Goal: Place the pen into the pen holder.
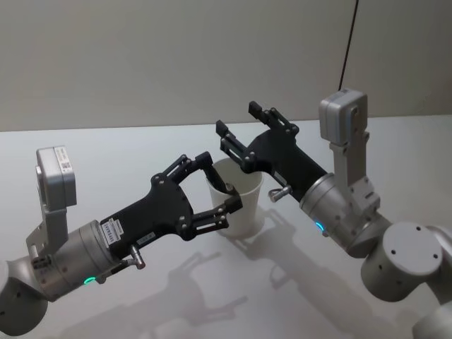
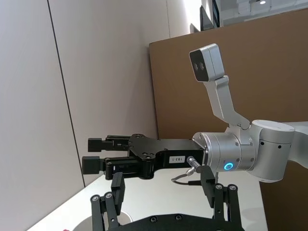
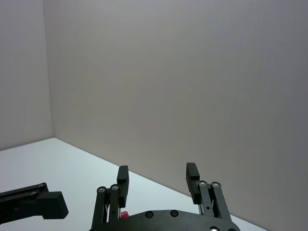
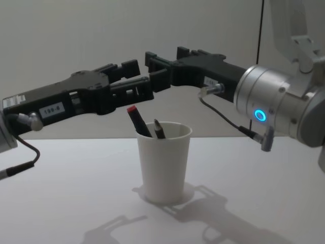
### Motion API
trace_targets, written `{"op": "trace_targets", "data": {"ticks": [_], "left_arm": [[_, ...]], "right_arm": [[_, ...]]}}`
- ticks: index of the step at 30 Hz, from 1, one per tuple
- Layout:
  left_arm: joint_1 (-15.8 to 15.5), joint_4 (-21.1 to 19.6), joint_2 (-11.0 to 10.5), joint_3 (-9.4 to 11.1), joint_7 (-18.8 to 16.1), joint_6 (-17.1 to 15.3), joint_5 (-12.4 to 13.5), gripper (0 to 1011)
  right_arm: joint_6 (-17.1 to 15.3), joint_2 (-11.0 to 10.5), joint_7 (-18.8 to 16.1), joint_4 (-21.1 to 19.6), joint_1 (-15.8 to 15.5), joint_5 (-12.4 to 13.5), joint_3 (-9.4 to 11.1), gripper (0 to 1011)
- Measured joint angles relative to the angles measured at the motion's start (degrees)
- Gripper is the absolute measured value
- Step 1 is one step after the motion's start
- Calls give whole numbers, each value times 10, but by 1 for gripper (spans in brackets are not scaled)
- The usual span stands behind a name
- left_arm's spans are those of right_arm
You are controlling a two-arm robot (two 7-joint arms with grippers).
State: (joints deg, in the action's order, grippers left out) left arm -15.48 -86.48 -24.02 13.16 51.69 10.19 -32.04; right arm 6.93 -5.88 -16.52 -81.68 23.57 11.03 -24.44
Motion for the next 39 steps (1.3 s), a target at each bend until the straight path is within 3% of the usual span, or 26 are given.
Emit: {"op": "trace_targets", "data": {"ticks": [1,11,39], "left_arm": [[0,0,0,0,0,0,0,1003],[0,0,0,0,0,0,0,1003],[0,0,0,0,0,0,0,1003]], "right_arm": [[0,0,0,1,0,0,0,743],[5,1,-2,1,1,2,0,998],[10,-1,-1,-7,-2,4,3,1001]]}}
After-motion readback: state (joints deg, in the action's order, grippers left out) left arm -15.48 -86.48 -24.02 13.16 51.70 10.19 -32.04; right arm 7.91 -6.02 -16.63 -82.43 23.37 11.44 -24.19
